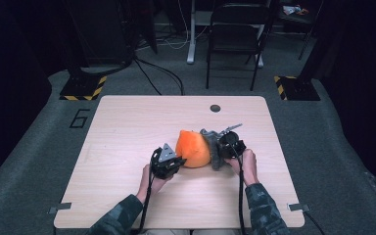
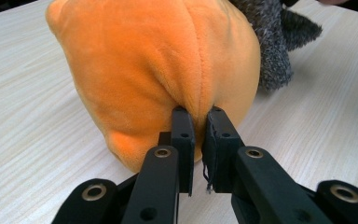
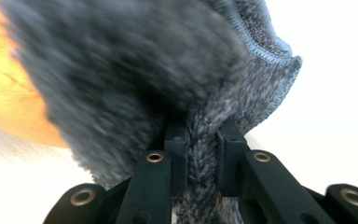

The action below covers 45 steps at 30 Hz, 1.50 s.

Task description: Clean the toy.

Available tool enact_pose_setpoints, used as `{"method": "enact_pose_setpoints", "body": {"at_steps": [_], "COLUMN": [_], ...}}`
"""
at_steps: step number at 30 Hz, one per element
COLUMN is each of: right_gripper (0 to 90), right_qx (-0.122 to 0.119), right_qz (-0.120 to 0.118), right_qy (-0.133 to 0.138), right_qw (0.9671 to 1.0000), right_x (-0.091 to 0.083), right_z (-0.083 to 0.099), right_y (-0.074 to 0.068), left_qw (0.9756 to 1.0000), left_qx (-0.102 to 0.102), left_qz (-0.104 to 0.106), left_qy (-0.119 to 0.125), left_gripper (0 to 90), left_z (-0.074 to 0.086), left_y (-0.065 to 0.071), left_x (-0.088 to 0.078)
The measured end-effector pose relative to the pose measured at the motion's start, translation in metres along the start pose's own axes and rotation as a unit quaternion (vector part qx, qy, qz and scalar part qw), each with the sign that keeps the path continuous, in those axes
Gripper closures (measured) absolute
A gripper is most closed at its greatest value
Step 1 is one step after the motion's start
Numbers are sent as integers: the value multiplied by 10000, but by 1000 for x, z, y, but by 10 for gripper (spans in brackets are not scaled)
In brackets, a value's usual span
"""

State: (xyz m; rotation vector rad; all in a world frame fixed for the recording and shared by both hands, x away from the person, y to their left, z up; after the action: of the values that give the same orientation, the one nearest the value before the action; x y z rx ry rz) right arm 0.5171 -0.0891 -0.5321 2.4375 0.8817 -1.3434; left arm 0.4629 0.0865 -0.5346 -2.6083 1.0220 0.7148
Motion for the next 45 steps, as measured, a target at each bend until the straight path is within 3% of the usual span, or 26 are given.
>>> {"method": "enact_pose_setpoints", "body": {"at_steps": [7, 9, 10, 17, 18, 19, 20, 25, 27, 28, 29, 30, 32, 36, 45], "right_gripper": [790, 790, 790, 773, 746, 641, 641, 359, 370, 426, 426, 476, 674, 745, 753], "right_qx": [-149, -259, -304, -640, -685, -608, -608, -154, -129, -28, -28, 0, -25, -101, -3], "right_qz": [-174, -248, -280, -421, -451, -510, -510, -403, -487, -755, -755, -841, -835, -743, -778], "right_qy": [520, 859, 889, 1084, 1022, 1085, 1085, 1085, 1099, 1162, 1162, 1201, 1247, 1152, 1120], "right_qw": [9984, 9957, 9952, 9912, 9914, 9909, 9909, 9932, 9927, 9904, 9904, 9892, 9887, 9905, 9907], "right_x": [-27, -40, -43, -39, -35, -31, -31, -17, -15, -10, -10, -9, -9, -12, -14], "right_z": [-21, -34, -36, -45, -45, -45, -45, -42, -40, -37, -37, -36, -34, -33, -30], "right_y": [-13, -27, -33, -61, -64, -65, -65, -57, -56, -56, -56, -56, -54, -51, -38], "left_qw": [10000, 10000, 10000, 9999, 9999, 9999, 9999, 9998, 9998, 9997, 9997, 9998, 9998, 9998, 9999], "left_qx": [33, 61, 55, 128, 122, 117, 120, 137, 181, 195, 195, 189, 139, 150, 83], "left_qz": [24, 21, 53, 77, 93, 94, 78, 114, 97, 90, 90, 94, 105, 100, 116], "left_qy": [35, 47, 43, 56, 30, 36, 47, -12, -41, -66, -66, -65, -56, -47, -14], "left_gripper": [831, 831, 831, 830, 830, 830, 830, 831, 831, 831, 831, 831, 831, 832, 832], "left_z": [-1, -1, 0, 0, 1, 1, 1, 2, 4, 5, 5, 5, 5, 5, 4], "left_y": [2, 3, 4, 7, 7, 7, 6, 8, 8, 8, 8, 8, 8, 7, 6], "left_x": [0, 0, -1, -2, -2, -2, -1, -1, 0, 1, 1, 1, 2, 2, 2]}}
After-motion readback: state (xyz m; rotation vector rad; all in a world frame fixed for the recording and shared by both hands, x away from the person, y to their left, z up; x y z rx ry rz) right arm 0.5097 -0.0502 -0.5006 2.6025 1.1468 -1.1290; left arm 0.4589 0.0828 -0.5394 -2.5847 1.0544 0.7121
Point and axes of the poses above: each handheld gripper's, and its own axes: x roughly forward along the jaws, z roughly out of its underside, y roughly to its right, the point moved 9 cm from there along x, roughly forward along the jaws, and after that the axes turned 6 degrees about -z, right-handed, at the moved point
